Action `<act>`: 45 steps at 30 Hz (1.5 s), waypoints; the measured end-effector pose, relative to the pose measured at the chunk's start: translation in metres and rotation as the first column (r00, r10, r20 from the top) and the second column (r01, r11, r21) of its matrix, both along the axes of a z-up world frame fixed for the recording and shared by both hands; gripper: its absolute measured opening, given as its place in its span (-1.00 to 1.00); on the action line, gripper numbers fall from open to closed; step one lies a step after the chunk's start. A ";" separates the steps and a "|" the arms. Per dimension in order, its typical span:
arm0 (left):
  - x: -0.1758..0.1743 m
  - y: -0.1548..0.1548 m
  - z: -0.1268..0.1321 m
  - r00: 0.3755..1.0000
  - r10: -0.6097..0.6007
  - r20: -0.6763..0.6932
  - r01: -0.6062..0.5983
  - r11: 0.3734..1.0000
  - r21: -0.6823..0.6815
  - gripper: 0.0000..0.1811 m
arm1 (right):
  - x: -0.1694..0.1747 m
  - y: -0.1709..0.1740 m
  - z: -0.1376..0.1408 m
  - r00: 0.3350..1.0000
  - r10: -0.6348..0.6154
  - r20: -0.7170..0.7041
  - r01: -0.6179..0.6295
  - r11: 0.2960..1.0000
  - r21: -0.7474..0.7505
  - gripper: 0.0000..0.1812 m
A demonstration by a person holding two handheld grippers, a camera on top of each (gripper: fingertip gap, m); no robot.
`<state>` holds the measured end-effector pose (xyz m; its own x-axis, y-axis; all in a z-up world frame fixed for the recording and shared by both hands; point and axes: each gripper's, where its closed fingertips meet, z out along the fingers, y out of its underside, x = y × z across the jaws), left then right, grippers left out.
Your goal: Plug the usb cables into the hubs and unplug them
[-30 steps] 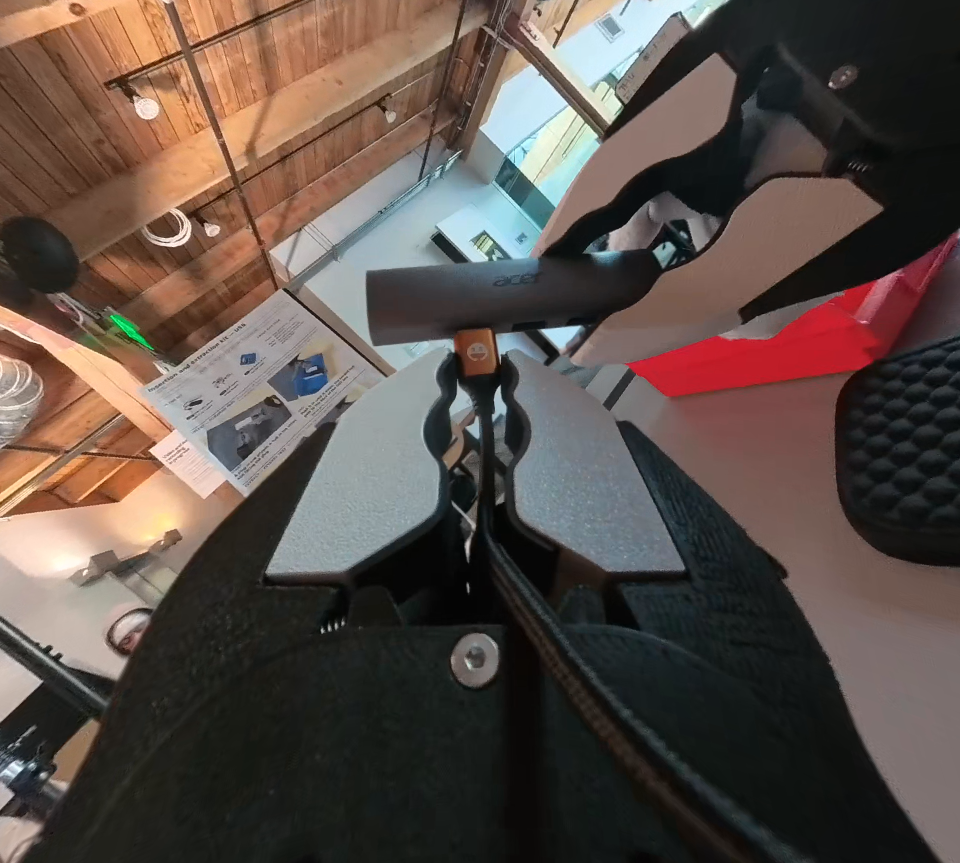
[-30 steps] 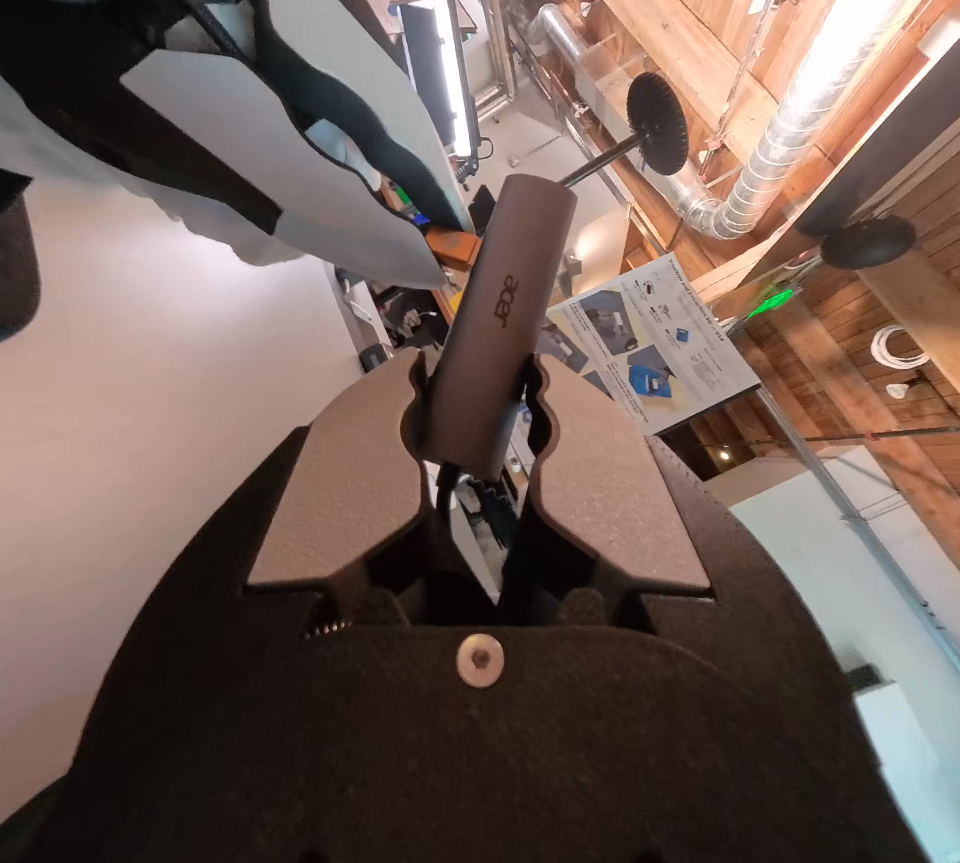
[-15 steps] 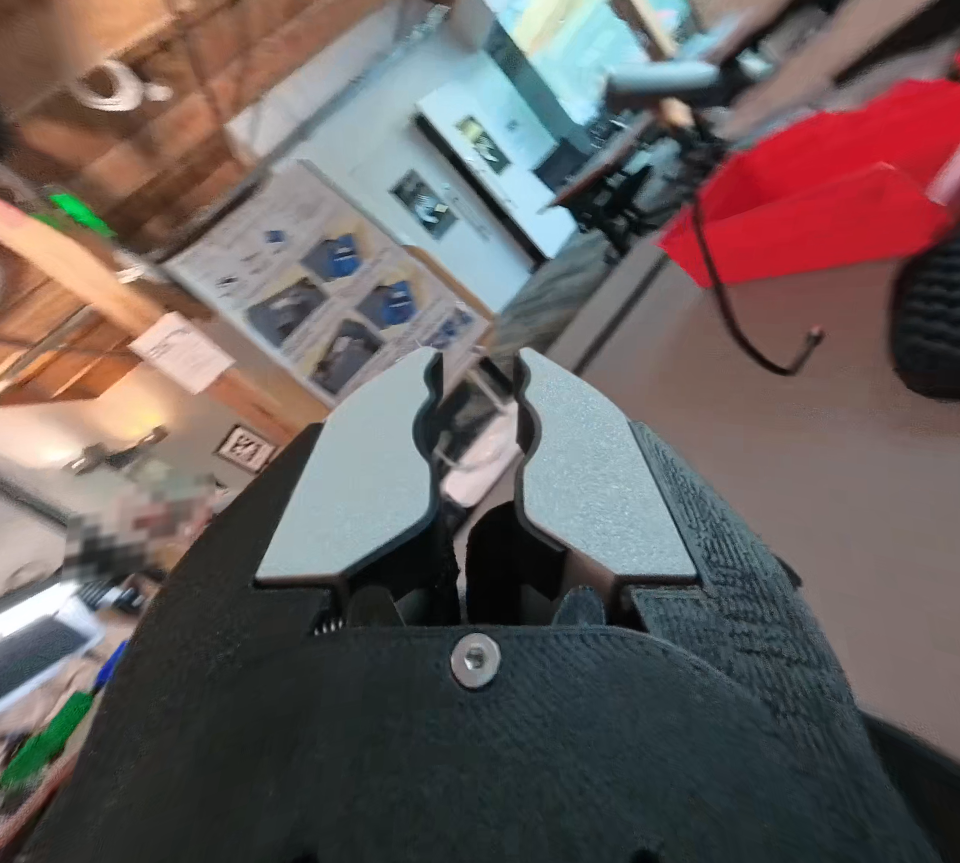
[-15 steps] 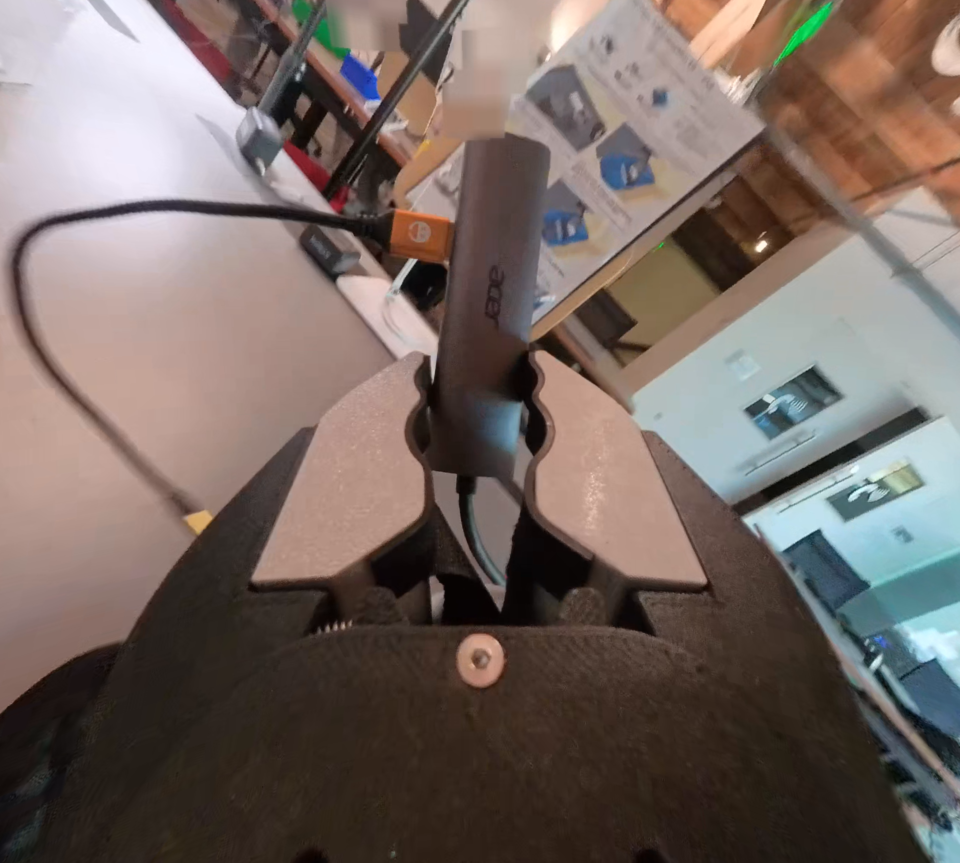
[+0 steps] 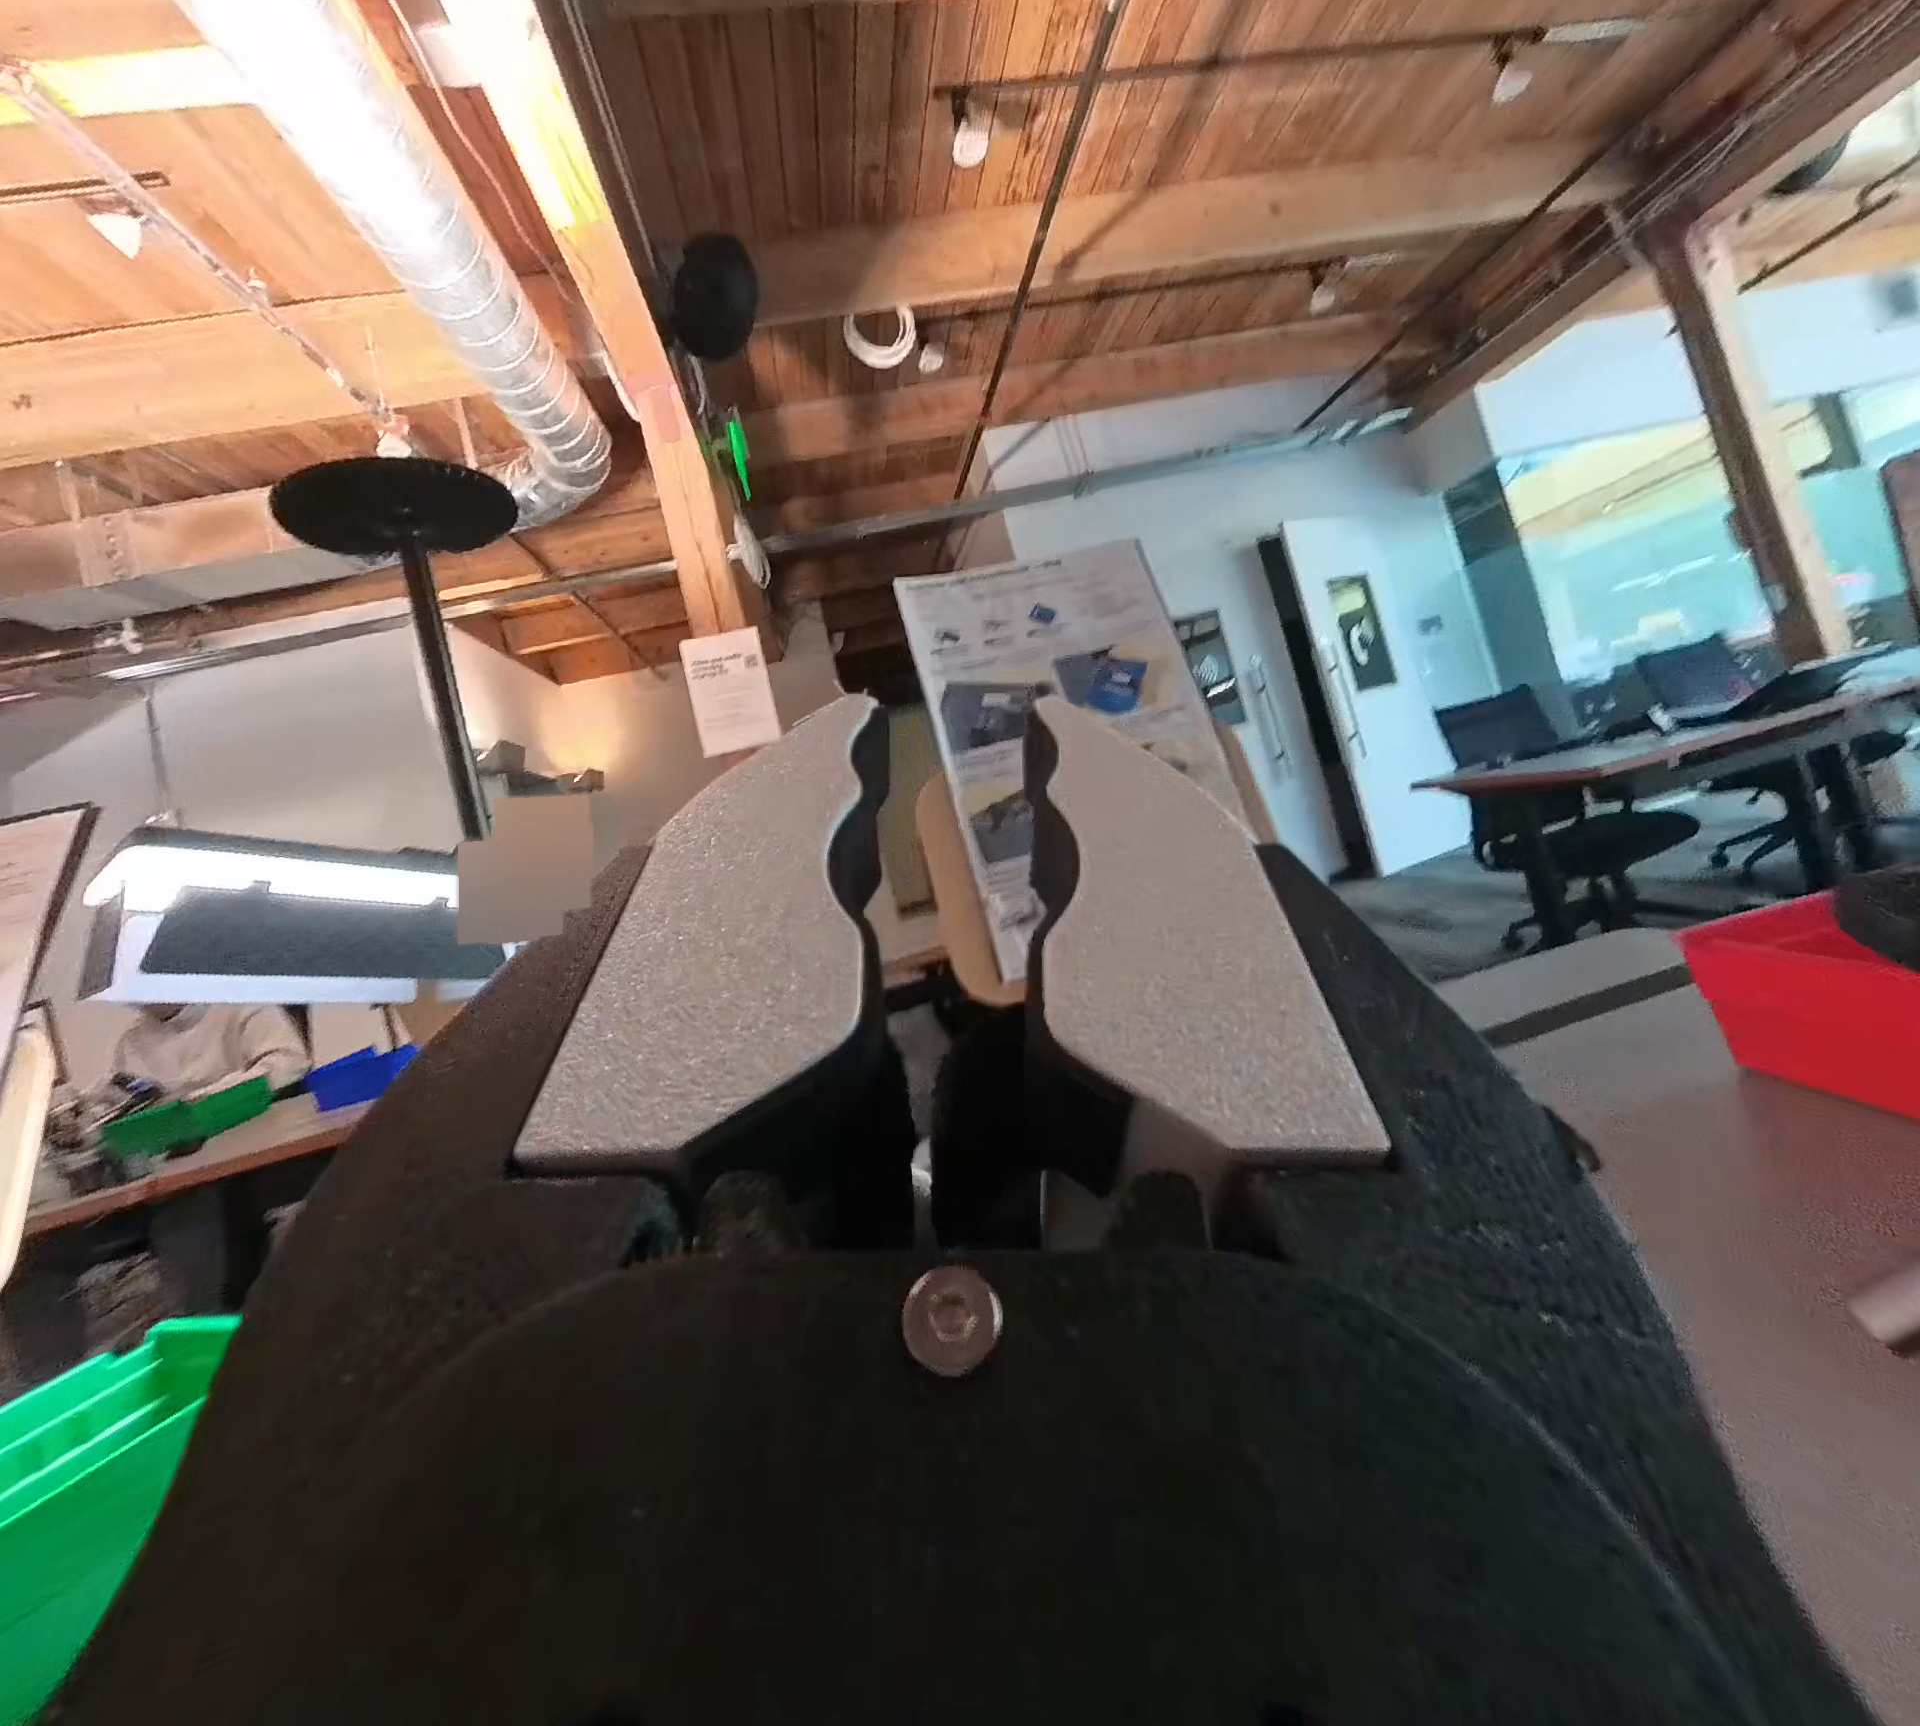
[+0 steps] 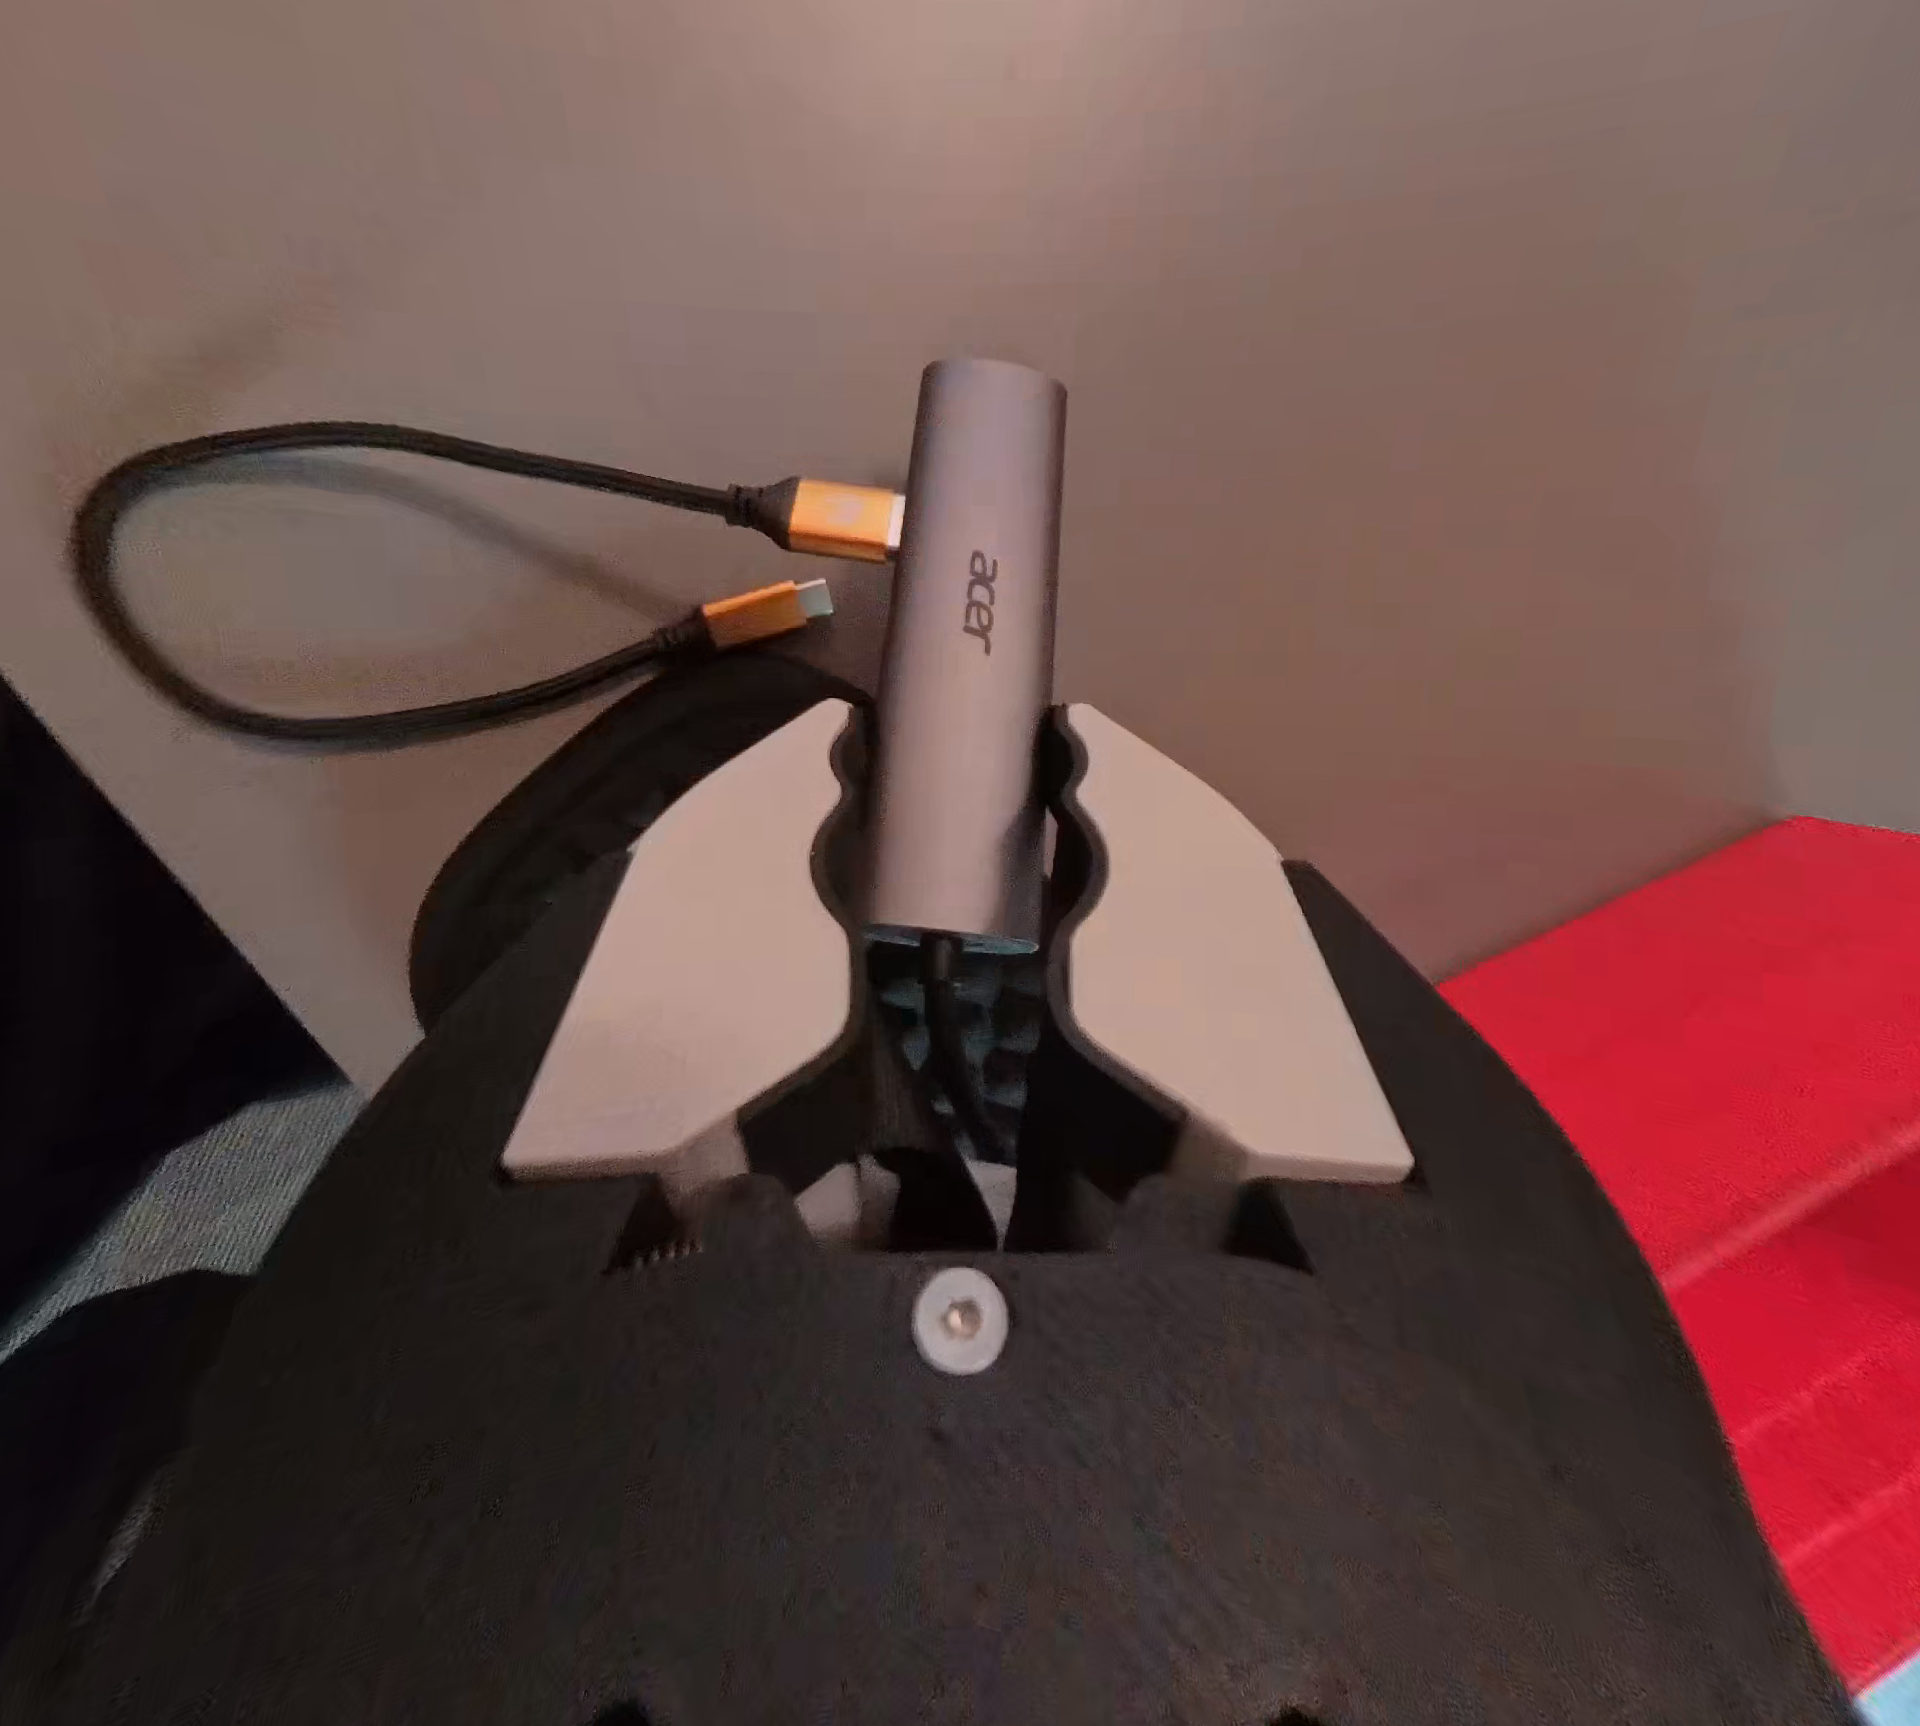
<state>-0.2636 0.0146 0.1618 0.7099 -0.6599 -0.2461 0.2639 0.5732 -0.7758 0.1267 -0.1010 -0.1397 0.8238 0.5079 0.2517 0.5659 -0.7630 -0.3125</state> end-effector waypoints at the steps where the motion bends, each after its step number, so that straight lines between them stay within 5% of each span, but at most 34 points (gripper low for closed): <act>1: 0.000 0.004 -0.003 0.999 0.026 -0.029 -0.026 1.000 -0.011 -0.74 | 0.001 0.001 -0.010 1.000 -0.004 0.006 0.004 0.999 -0.037 -0.64; 5: 0.001 0.030 -0.028 0.969 0.139 -0.202 -0.163 0.981 -0.104 -0.74 | 0.001 0.007 -0.021 1.000 -0.003 -0.013 0.002 0.997 -0.073 -0.60; 10: -0.006 0.076 -0.082 0.832 0.246 -0.497 -0.404 0.883 -0.239 -0.72 | -0.011 0.018 0.044 0.996 0.083 -0.044 -0.068 0.963 0.260 -0.22; 18: -0.031 0.146 -0.220 0.555 -0.008 -0.832 -0.683 0.567 -0.461 -0.72 | -0.046 -0.021 0.173 0.942 0.314 -0.118 -0.123 0.651 0.749 -0.30; 24: -0.007 0.158 -0.280 0.573 -0.283 -0.769 -0.602 0.491 -0.630 -0.70 | -0.046 -0.042 0.208 0.936 0.337 -0.104 -0.091 0.515 0.852 -0.37; 30: 0.002 0.157 -0.303 0.492 -0.376 -0.785 -0.600 0.506 -0.619 -0.66 | -0.048 -0.042 0.209 0.935 0.343 -0.094 -0.099 0.507 0.856 -0.39; 33: 0.002 0.158 -0.310 0.347 -0.353 -0.869 -0.563 0.663 -0.494 -0.65 | -0.053 -0.043 0.208 0.928 0.363 -0.085 -0.119 0.504 0.856 -0.40; 35: 0.007 0.155 -0.313 0.302 -0.393 -0.868 -0.493 0.715 -0.495 -0.67 | -0.056 -0.044 0.209 0.924 0.374 -0.079 -0.127 0.496 0.859 -0.40; 38: 0.011 0.151 -0.315 0.301 -0.486 -0.821 -0.414 0.708 -0.571 -0.70 | -0.057 -0.047 0.210 0.927 0.371 -0.059 -0.140 0.486 0.863 -0.40; 44: -0.003 0.167 -0.337 0.148 -0.539 -0.829 -0.445 0.712 -0.543 -0.70 | -0.063 -0.052 0.215 0.922 0.385 -0.038 -0.155 0.458 0.875 -0.42; 45: -0.002 0.171 -0.340 0.158 -0.549 -0.821 -0.449 0.701 -0.555 -0.82 | -0.064 -0.052 0.216 0.922 0.385 -0.031 -0.160 0.455 0.876 -0.42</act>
<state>-0.2653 0.1851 -0.1785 0.1918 -0.9642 -0.1832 -0.8980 -0.0971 -0.4291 0.0630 -0.1534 0.0758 0.7668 0.3464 0.5404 0.5344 0.1217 -0.8364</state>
